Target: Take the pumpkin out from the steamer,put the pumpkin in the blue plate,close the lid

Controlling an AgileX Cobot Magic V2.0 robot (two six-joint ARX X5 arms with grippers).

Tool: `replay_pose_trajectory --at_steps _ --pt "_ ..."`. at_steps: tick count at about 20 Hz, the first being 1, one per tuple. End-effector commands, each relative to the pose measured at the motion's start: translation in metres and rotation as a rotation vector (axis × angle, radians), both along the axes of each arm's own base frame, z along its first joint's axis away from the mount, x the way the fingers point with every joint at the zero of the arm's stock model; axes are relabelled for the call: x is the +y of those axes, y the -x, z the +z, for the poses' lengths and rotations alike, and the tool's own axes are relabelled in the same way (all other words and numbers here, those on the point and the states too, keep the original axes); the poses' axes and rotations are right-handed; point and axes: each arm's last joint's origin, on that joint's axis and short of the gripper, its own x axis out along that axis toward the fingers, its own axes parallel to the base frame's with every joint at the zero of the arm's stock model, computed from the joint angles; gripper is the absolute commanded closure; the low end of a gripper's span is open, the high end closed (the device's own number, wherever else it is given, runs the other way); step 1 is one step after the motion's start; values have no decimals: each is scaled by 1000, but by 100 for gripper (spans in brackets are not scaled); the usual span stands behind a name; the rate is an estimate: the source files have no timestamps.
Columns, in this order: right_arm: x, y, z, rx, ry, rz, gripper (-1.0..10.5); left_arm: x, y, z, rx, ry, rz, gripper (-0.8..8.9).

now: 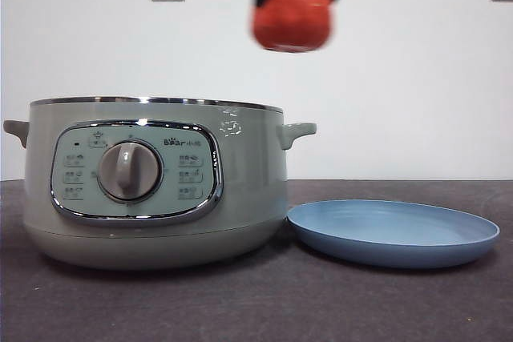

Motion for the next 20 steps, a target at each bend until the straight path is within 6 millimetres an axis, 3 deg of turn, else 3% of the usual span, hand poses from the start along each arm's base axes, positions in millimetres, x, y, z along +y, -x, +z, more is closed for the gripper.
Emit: replay_pose_trajectory --at_steps 1,5,9,14,20 --pt "-23 -11 -7 83 41 -115 959 2 4 8 -61 26 1 822" --pt "-58 -23 -14 131 52 -261 959 1 3 10 -73 55 -40 822" --pt "-77 -17 -33 80 79 -350 959 1 3 10 -77 58 -40 822" --pt "-86 0 -78 -23 -2 -377 959 0 3 11 -87 65 -40 822" --pt "-85 -1 -132 -48 -33 -376 959 0 3 11 -86 77 -62 822"
